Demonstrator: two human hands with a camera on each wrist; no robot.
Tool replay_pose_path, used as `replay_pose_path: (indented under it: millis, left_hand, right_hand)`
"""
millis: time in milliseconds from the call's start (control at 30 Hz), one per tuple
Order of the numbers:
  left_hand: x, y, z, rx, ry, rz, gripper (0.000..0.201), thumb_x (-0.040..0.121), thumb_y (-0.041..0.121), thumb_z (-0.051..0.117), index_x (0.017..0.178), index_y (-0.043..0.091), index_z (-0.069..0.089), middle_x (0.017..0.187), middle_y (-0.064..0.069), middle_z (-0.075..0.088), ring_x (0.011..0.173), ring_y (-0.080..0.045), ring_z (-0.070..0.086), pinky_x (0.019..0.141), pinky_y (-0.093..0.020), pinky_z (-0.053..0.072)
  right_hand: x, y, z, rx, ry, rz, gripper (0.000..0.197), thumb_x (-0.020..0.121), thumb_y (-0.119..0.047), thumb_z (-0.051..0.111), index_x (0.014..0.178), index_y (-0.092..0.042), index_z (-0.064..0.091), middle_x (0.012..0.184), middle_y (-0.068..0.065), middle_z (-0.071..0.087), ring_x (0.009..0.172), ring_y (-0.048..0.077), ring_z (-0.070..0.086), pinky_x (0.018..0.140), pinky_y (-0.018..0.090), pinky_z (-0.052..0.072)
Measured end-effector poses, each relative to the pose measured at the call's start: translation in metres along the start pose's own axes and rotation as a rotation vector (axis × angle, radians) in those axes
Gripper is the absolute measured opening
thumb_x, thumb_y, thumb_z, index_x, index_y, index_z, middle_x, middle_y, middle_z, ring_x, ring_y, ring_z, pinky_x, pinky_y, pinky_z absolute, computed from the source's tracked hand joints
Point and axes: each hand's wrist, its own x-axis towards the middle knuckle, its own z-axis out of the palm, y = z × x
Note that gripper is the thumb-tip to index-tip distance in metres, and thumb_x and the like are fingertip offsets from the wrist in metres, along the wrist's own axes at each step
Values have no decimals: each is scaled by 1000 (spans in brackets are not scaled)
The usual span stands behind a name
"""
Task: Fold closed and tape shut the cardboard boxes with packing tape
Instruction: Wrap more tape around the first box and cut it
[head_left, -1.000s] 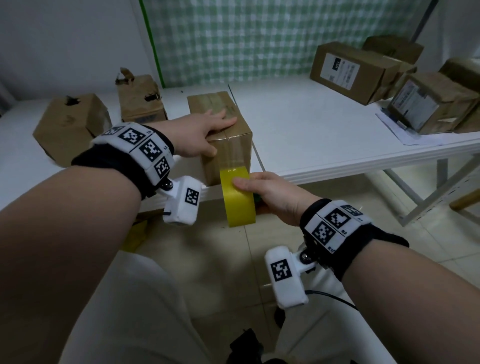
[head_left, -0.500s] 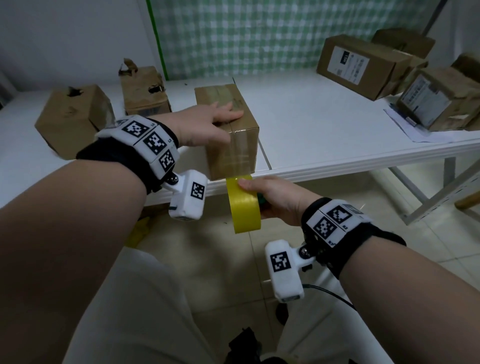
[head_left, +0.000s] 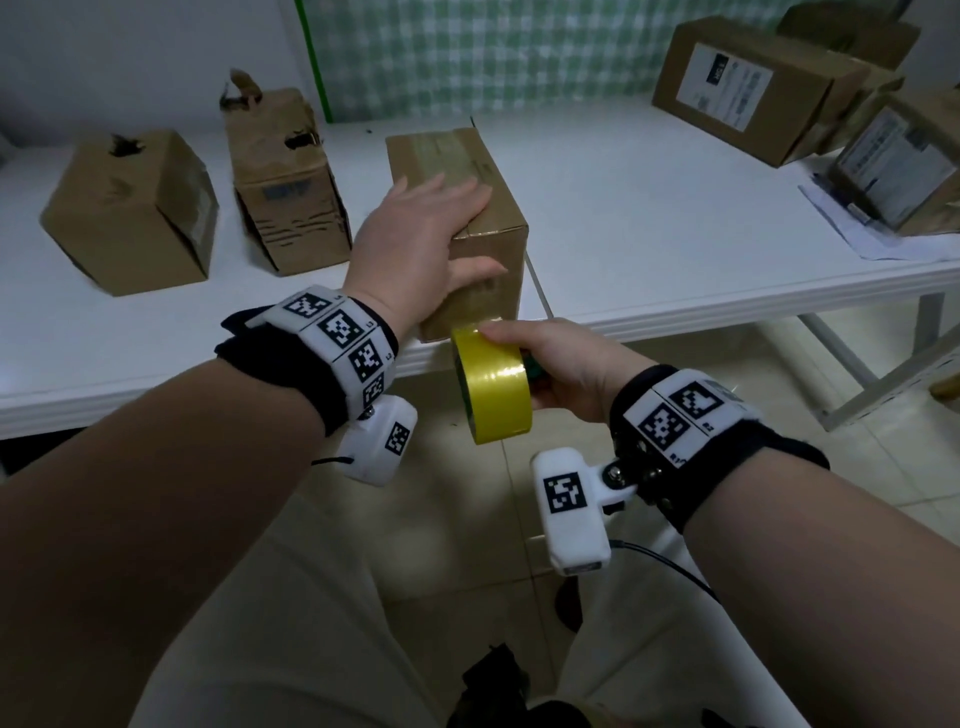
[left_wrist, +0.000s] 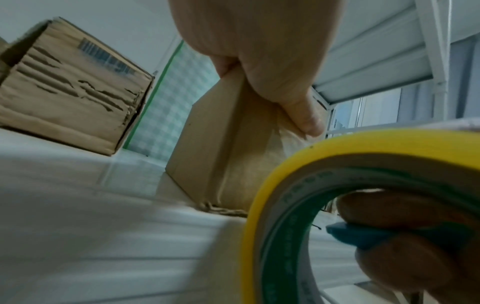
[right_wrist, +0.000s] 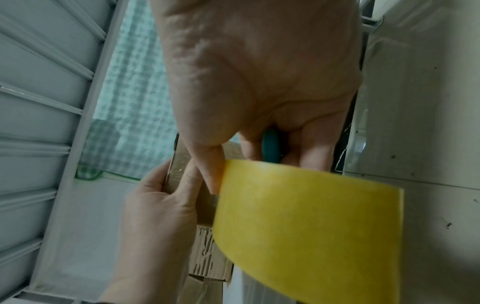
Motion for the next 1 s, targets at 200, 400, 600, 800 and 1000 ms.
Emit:
replay_pose_path:
  millis: [200,400,600,800,1000]
  left_hand:
    - [-4,-2,-6,64,-97,72,86,75,42,72,147,21,30,154,-1,29,143,-26,21,116,-41,7]
    - [-7,-9,-39,-30,-219,50,78,76,24,76,144,27,36,152,3,32,140,-16,28,114,-33,18]
    - [-42,-4,-56,-249,10,-340,20,86,31,65,83,11,66,74,5,62,76,-16,62,70,-27,50]
    - [-68,7,-14,-887,-432,-686,34,94,37,52,116,12,57,89,-8,66,72,-16,65,69,-28,57]
    - [-69,17,7,-1394,-260,-897,23,92,13,57,114,6,56,96,-12,67,80,-18,67,69,-28,57]
  right_hand:
    - [0,-2,1,19,-1,5,37,88,-41,61,111,-11,61,88,6,61,79,19,59,74,31,49]
    - [-2,-3,3,16,23,5,39,88,-43,60,111,-11,61,96,9,63,87,24,60,85,37,49]
    - [-4,-2,6,74,-12,30,43,91,-41,57,121,-10,57,108,12,61,95,25,60,94,42,49]
    - [-9,-4,14,49,-58,-12,39,93,-40,54,117,-9,60,94,8,62,84,20,60,79,34,51]
    - [-19,-6,6,-44,-21,-50,26,96,-29,51,105,-7,61,86,12,59,73,22,58,73,35,54]
